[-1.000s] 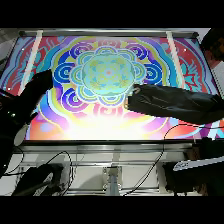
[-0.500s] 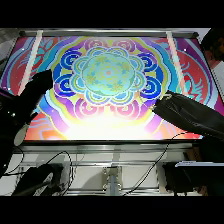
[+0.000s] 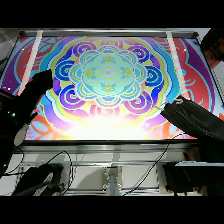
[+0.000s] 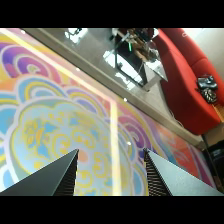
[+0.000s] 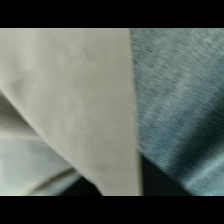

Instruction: Fold the clothes and pants, and hang the long-sleeved shirts on hangers.

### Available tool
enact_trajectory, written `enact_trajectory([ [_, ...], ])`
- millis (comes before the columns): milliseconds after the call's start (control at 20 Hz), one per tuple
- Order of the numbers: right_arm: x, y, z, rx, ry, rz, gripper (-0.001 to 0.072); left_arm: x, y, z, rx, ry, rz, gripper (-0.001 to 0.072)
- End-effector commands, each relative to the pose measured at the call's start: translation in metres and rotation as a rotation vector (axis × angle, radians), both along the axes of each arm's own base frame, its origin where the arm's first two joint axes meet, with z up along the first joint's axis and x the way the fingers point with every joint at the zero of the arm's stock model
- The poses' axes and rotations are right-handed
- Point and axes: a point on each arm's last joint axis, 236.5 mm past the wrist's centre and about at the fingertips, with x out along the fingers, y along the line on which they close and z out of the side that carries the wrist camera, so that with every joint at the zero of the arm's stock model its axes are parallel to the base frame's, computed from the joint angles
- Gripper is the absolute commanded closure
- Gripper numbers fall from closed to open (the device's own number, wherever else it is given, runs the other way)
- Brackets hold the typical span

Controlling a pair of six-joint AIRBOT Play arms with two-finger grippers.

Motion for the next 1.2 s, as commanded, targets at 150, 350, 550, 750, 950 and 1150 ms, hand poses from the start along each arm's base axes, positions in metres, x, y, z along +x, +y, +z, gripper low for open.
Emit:
enact_trajectory([
  [150, -0.001, 0.004, 0.012, -0.016, 0.019, -0.062, 0.0034, 0.0, 0.0, 0.001, 0.0, -0.001, 0.0, 0.0232],
  [350, 0.107, -0.031, 0.054, -0.196, -0.389, 0.019, 0.0035, 0.0, 0.0, 0.0, 0.002, -0.001, 0.0, 0.0233],
  [550, 0.307, 0.003, 0.173, -0.293, -1.098, 0.302, 0.0047, 0.0, 0.0, 0.0, 0.006, -0.001, 0.001, 0.0233],
  [750, 0.42, 0.128, 0.21, -0.105, -1.383, 0.555, 0.0385, 0.0, 0.0, 0.0, 0.006, -0.001, 0.001, 0.0233],
  [950, 0.46, 0.222, 0.189, 0.048, -1.375, 0.757, 0.0706, 0.0, 0.0, 0.0, 0.006, -0.001, 0.001, 0.0233],
  [1150, 0.47, 0.28, 0.189, 0.144, -1.393, 0.909, 0.0709, 0.0, 0.0, 0.0, 0.005, -0.001, 0.001, 0.0233],
])
